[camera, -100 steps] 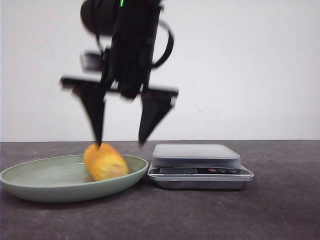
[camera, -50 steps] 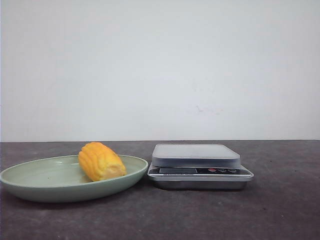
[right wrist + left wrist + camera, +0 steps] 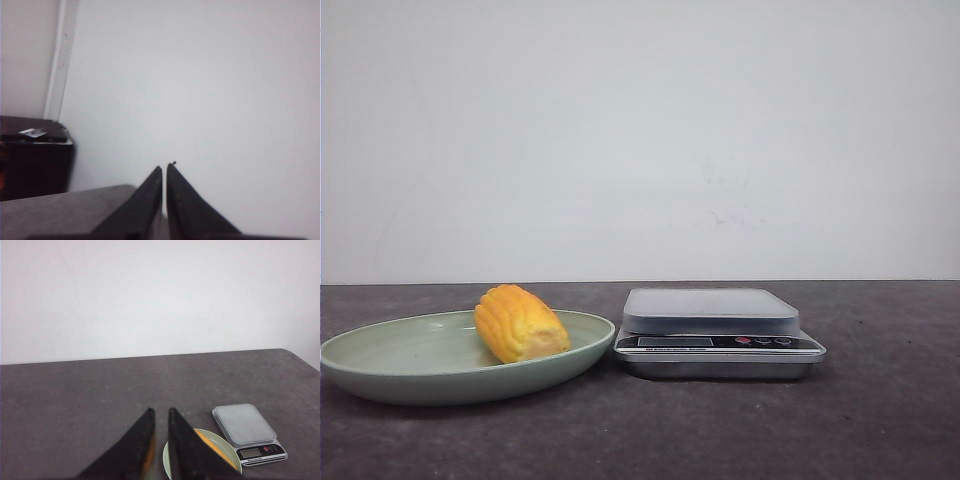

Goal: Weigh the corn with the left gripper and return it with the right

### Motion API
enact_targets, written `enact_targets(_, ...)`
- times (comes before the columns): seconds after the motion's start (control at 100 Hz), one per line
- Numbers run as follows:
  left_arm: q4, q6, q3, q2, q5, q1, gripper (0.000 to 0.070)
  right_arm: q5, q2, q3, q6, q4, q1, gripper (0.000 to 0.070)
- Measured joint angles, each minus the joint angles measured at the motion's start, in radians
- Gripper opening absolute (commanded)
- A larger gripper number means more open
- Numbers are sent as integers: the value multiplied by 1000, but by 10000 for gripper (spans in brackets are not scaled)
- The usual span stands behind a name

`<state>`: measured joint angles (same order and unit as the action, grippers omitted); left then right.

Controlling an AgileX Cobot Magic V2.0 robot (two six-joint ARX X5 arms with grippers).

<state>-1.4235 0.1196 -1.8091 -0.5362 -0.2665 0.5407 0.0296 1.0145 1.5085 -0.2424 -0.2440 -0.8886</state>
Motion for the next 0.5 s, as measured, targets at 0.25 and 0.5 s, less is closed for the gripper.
enact_targets(0.25,0,3,51,-3,-17,0,2,-208,-24,-109,-16,-13,32,6)
enact_targets(0.5,0,3,50,-3,-19,0,2,-217,-27,-109,-17,-43,30,6)
